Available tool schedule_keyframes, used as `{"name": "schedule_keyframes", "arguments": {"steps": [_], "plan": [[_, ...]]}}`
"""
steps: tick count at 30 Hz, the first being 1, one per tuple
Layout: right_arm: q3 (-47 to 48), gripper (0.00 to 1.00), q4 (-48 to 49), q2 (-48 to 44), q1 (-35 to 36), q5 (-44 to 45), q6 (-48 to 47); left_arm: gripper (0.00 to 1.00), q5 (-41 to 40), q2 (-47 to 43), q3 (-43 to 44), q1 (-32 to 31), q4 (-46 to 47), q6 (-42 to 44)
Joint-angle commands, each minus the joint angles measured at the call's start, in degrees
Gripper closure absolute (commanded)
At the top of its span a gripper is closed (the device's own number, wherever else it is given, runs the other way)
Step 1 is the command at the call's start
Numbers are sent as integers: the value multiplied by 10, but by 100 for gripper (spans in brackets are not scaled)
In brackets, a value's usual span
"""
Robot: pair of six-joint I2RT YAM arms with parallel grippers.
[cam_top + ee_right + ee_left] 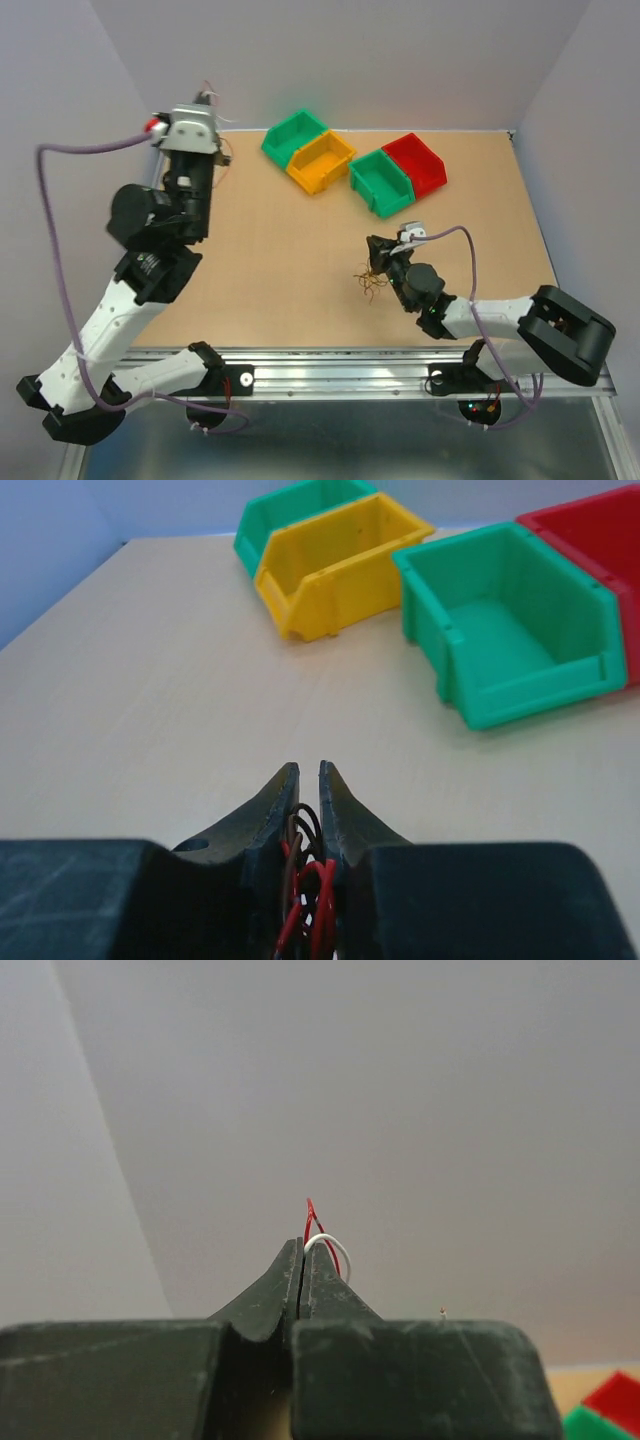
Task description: Untangle the cables
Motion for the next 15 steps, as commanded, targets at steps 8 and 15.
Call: {"name": "schedule_keyframes", "arguments": {"steps": [8, 15], "plan": [[-12, 16, -189, -158, 4, 6, 2, 100, 261, -7, -206, -2, -18, -92], [-19, 7, -191, -178, 4, -41, -3, 100, 496, 69, -232, -6, -89, -100]]}}
